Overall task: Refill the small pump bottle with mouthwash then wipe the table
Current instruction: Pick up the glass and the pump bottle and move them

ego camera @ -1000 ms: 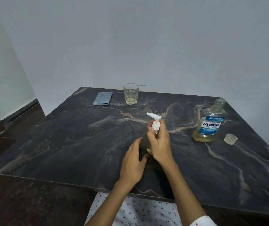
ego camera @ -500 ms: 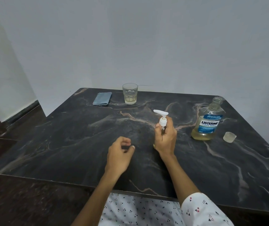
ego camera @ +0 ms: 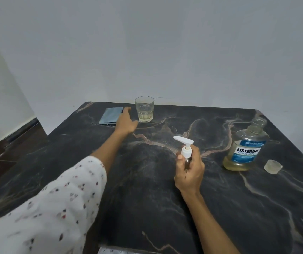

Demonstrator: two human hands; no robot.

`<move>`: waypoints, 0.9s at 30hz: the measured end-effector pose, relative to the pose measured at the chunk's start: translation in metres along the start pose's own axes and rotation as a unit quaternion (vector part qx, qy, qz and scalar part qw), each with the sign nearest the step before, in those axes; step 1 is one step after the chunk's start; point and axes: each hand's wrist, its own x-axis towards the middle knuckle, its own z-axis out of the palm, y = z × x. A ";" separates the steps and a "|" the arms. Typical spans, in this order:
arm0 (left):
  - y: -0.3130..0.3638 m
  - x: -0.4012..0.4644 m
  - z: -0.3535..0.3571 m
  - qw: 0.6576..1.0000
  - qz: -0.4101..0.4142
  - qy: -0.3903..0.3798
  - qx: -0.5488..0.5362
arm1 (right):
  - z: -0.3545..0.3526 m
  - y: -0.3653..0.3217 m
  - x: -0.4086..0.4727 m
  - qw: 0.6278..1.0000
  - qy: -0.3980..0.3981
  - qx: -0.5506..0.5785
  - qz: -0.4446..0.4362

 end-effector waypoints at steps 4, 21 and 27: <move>0.001 0.027 0.014 0.999 -0.044 -0.017 0.007 | 0.001 0.000 0.000 1.000 0.014 -0.015 -0.008; 0.010 0.092 0.039 0.989 -0.108 0.023 -0.101 | 0.003 0.005 -0.001 0.998 0.026 -0.041 -0.027; 0.011 0.099 0.056 0.986 -0.097 0.080 -0.114 | 0.002 0.005 -0.001 0.999 0.024 -0.036 -0.030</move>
